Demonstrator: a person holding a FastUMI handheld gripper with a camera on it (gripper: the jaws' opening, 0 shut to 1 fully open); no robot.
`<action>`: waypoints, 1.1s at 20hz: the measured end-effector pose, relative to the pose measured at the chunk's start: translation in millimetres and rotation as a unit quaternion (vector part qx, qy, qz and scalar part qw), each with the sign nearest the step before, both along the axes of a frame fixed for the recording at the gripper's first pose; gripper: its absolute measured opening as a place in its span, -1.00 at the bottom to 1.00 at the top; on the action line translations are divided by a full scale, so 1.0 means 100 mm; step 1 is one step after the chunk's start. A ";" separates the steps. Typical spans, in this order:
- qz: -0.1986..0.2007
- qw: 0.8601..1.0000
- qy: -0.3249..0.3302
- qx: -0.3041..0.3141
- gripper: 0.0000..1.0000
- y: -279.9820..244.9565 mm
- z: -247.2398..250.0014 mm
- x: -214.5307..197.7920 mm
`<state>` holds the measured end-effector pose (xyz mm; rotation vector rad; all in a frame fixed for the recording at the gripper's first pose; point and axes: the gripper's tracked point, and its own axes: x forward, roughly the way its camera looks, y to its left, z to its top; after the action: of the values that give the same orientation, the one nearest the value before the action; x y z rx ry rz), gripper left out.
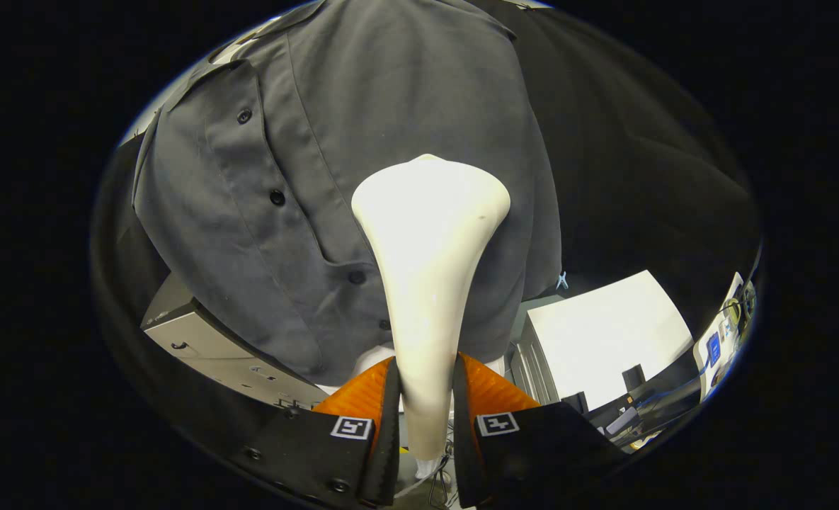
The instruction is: Iron the clothes twice with a garment steamer, once on the left side and once on the right side.
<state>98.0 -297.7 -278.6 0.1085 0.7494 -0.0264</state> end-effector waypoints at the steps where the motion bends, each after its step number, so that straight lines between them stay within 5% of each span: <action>1: -0.001 1.000 0.007 0.001 -0.20 -0.02 -0.08 -0.03; 22: -0.031 0.994 0.108 0.016 -0.20 -0.21 -1.31 -0.40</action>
<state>57.6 -319.0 -409.2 0.1609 0.9623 -0.0863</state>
